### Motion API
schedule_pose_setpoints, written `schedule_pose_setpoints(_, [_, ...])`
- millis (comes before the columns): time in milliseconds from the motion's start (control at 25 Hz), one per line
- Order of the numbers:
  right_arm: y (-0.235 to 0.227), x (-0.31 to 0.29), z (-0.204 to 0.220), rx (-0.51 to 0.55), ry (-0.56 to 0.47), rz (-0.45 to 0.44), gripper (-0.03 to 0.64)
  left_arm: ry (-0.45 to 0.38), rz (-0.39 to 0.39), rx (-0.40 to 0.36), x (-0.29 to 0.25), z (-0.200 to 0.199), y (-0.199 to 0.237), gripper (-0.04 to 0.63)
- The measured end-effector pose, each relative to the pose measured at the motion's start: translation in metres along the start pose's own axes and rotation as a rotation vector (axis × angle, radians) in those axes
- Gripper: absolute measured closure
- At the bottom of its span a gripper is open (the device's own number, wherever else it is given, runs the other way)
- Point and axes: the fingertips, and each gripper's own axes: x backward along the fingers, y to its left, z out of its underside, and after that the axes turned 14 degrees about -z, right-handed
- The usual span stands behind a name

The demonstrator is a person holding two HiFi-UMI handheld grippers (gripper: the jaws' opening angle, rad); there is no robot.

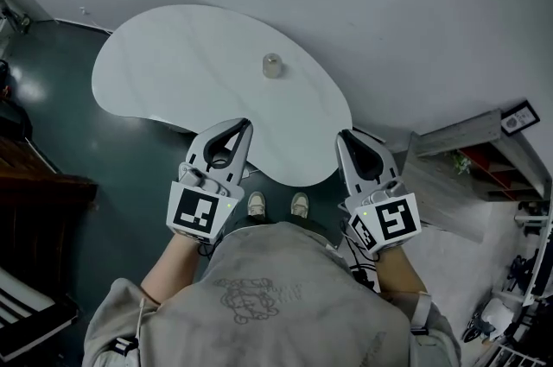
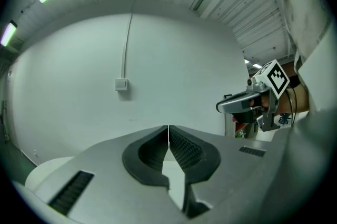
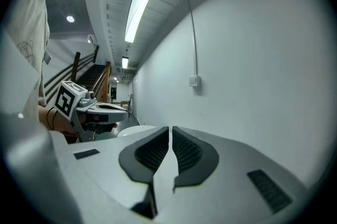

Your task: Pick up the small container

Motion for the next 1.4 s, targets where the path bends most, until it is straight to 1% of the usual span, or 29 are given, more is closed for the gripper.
schedule_pose_setpoints(80, [-0.005,-0.001,-0.003,-0.016,-0.01,-0.023,0.578,0.007,-0.017,0.001,-0.004,0.0,-0.002,0.575])
schedule_pose_setpoints(160, [-0.008,-0.002,-0.007,-0.051,-0.031,-0.056,0.578,0.01,-0.03,0.023,-0.008,0.0,-0.002,0.575])
schedule_pose_setpoints(240, [-0.013,-0.004,-0.009,-0.066,-0.042,-0.073,0.578,0.008,-0.044,0.038,-0.012,-0.001,-0.002,0.575])
schedule_pose_setpoints(440, [-0.027,-0.01,-0.01,-0.037,-0.026,-0.09,0.578,-0.002,-0.069,0.045,-0.021,-0.007,0.0,0.575])
schedule_pose_setpoints(600, [-0.043,-0.016,-0.023,0.012,-0.032,-0.1,0.578,-0.016,-0.063,0.07,-0.03,-0.01,-0.004,0.575])
schedule_pose_setpoints(680, [-0.05,-0.021,-0.031,0.039,-0.037,-0.108,0.578,-0.02,-0.068,0.063,-0.038,-0.011,-0.002,0.574])
schedule_pose_setpoints(760, [-0.055,-0.028,-0.037,0.057,-0.043,-0.121,0.578,-0.02,-0.056,0.052,-0.048,-0.011,-0.002,0.574])
schedule_pose_setpoints(800, [-0.057,-0.033,-0.04,0.065,-0.048,-0.127,0.578,-0.021,-0.047,0.047,-0.054,-0.011,-0.002,0.561])
schedule_pose_setpoints(880, [-0.06,-0.042,-0.048,0.079,-0.06,-0.141,0.578,-0.038,-0.029,0.041,-0.068,-0.015,-0.001,0.473])
schedule_pose_setpoints(960, [-0.064,-0.052,-0.055,0.094,-0.073,-0.155,0.578,-0.07,-0.024,0.021,-0.081,-0.022,0.001,0.44])
schedule_pose_setpoints(1080, [-0.073,-0.071,-0.062,0.117,-0.082,-0.167,0.578,-0.086,-0.014,-0.044,-0.104,-0.024,0.002,0.377])
schedule_pose_setpoints(1160, [-0.079,-0.083,-0.066,0.127,-0.08,-0.181,0.578,-0.079,0.003,-0.075,-0.122,-0.018,0.001,0.343])
schedule_pose_setpoints(1320, [-0.091,-0.106,-0.073,0.148,-0.065,-0.209,0.578,-0.067,0.048,-0.106,-0.164,0.008,-0.001,0.282])
schedule_pose_setpoints(1400, [-0.099,-0.12,-0.071,0.161,-0.057,-0.219,0.578,-0.063,0.058,-0.139,-0.185,0.023,0.001,0.27])
